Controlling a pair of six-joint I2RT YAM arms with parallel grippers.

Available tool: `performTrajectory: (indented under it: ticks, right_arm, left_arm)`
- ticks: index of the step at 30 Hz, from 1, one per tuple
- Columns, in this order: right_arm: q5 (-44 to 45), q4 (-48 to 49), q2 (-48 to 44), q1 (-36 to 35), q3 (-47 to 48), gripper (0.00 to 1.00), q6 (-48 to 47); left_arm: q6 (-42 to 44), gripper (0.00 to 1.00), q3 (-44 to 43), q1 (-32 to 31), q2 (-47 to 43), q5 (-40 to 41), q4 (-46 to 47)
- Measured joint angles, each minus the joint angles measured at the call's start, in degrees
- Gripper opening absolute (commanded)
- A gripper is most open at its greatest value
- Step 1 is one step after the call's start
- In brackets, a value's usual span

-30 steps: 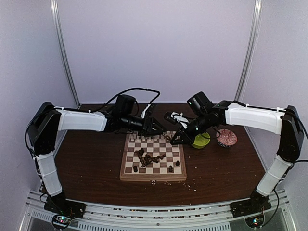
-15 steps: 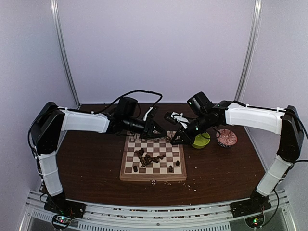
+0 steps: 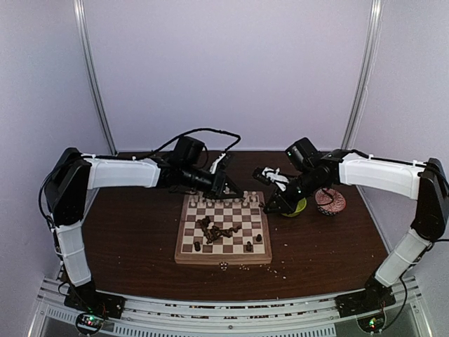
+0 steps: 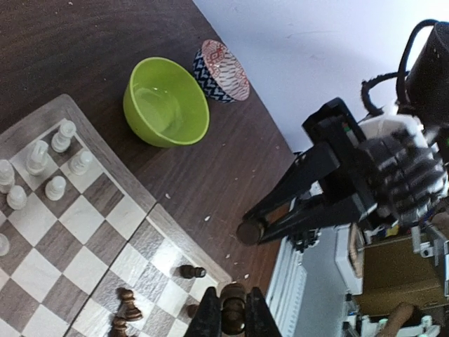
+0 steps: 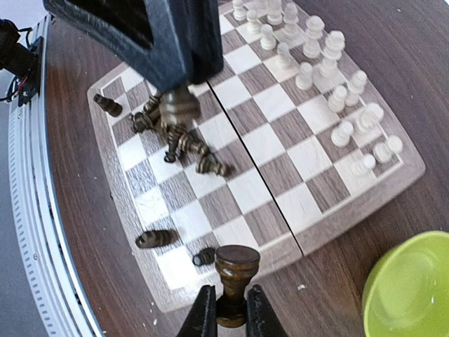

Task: Set up the chess pieces on the board
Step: Pick up the pawn from the chess pile, then place the pawn on b7.

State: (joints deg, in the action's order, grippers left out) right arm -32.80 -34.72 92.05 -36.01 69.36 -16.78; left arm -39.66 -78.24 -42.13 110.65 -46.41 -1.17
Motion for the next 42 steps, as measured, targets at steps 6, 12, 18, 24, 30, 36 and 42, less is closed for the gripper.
performTrajectory:
  ticks: [6,12,18,24,30,36,42]
  right_arm:
    - [2.7,-1.2,-7.5,4.0,-6.0,0.05,-0.6]
    - [4.4,-0.9,-9.1,10.8,-6.7,0.05,0.3]
    - [4.4,-0.5,-9.1,14.4,-6.7,0.05,1.1]
    - [4.1,-0.4,-9.1,14.5,-6.7,0.05,1.6]
    - [3.9,-0.4,-9.1,14.6,-6.8,0.06,1.7]
    - [3.5,-0.4,-8.4,14.6,-6.8,0.06,1.7]
    - [3.2,-0.4,-8.2,14.6,-6.8,0.06,1.7]
  left_arm:
    - [16.4,0.02,-8.0,-3.9,0.5,11.7,-15.3]
    - [30.9,0.02,-11.1,-11.4,2.0,24.5,-25.4]
    - [40.0,0.02,-17.0,-17.1,7.5,33.8,-32.7]
    - [43.6,0.02,-23.1,-18.1,13.3,39.5,-38.2]
    - [44.7,0.02,-23.6,-17.9,14.5,41.2,-40.9]
    - [45.5,0.03,-23.6,-18.0,14.5,40.6,-41.0]
    - [46.0,0.04,-23.6,-18.1,14.5,39.8,-41.0]
